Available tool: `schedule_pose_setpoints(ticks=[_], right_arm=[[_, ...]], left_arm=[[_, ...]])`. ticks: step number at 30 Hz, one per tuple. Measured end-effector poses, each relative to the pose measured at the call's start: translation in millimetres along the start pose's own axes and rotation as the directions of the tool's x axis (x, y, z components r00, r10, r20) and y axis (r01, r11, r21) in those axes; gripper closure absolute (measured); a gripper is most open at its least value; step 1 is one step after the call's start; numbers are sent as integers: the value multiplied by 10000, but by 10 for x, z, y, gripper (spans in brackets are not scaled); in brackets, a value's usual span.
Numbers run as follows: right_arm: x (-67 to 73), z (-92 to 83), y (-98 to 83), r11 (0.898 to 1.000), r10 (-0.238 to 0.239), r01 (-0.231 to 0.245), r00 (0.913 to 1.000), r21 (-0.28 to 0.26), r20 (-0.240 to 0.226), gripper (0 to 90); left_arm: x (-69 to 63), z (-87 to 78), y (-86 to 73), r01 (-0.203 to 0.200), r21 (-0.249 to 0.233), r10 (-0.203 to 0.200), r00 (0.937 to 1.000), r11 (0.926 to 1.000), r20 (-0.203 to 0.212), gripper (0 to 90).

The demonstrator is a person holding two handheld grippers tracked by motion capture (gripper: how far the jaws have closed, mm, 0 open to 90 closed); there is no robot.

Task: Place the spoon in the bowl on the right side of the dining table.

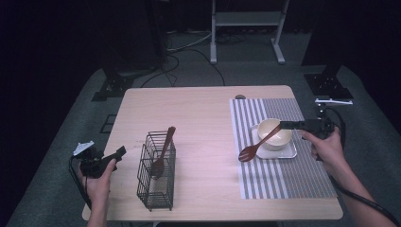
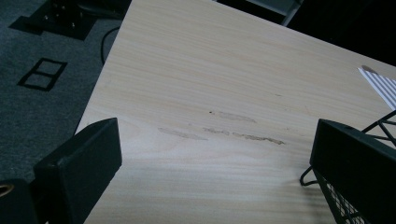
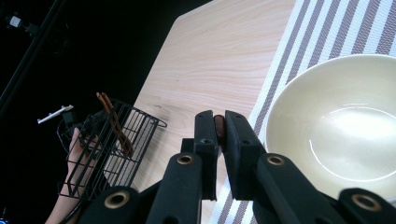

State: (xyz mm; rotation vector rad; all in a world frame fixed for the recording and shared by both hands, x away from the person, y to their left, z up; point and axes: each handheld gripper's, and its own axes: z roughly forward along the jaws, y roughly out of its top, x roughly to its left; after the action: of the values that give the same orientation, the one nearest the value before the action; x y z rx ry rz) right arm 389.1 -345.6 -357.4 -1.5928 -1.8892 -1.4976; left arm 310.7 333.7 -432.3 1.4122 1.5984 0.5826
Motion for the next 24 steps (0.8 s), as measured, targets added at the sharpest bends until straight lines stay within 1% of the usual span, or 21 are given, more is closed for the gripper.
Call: schedule_pose_setpoints(ticks=[24], right_arm=[[-108,-137,24,9992,284,-277,9993,-297,232,832]], left_arm=[[3,1,-2,9,8,-9,10000,10000,-18,12]])
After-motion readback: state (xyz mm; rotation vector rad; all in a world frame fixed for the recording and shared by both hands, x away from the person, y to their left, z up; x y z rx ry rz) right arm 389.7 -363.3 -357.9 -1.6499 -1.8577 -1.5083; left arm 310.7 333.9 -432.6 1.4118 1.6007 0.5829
